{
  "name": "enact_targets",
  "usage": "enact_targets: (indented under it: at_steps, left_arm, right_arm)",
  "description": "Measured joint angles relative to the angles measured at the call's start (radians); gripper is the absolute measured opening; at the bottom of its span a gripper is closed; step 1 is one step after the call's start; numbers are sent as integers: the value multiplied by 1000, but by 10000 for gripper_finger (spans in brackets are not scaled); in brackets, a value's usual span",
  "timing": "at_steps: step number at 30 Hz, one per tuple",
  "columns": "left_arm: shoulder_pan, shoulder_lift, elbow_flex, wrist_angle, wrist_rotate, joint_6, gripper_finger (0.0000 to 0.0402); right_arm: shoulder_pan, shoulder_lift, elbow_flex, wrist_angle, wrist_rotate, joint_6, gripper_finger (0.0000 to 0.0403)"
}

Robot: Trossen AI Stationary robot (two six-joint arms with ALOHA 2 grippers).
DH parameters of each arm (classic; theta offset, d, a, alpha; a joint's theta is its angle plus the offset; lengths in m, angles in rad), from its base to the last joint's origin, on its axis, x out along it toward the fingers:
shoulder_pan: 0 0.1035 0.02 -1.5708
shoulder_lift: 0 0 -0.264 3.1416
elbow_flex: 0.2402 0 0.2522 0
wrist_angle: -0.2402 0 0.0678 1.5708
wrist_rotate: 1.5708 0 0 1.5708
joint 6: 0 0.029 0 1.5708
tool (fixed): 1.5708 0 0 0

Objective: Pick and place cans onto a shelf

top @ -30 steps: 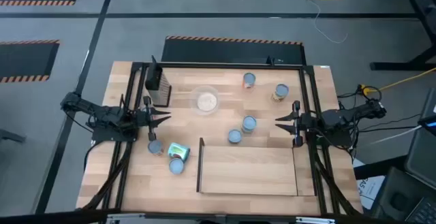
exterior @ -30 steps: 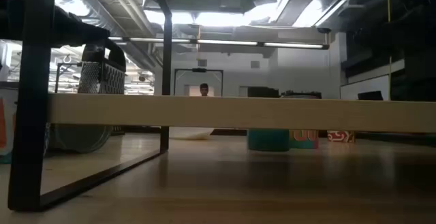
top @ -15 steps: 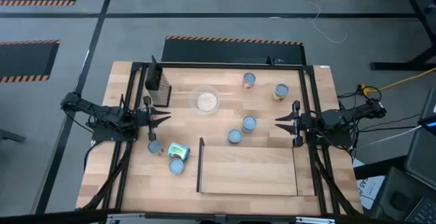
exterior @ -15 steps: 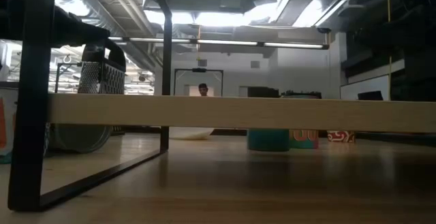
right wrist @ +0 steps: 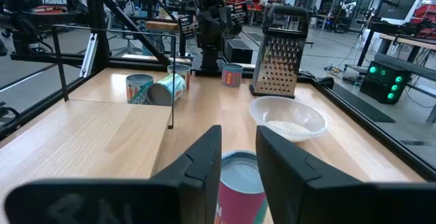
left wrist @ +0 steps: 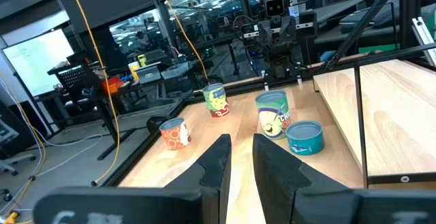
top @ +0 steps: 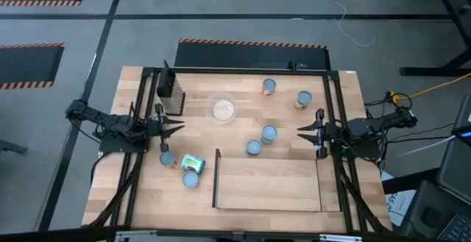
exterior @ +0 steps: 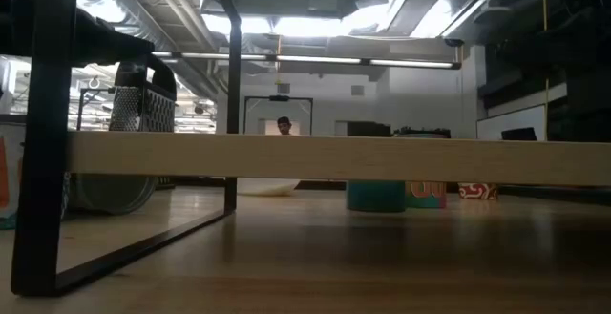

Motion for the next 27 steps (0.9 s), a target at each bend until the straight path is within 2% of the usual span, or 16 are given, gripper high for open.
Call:
enact_targets:
  at_steps: [19,27]
  left_arm:
    - [0,0,-1,7,-9,-1,55]
    - [0,0,-2,145,-11,1,55]
  right_arm:
    - [0,0,0,1,0,-25,96]
    - [0,0,0,16,0,4,96]
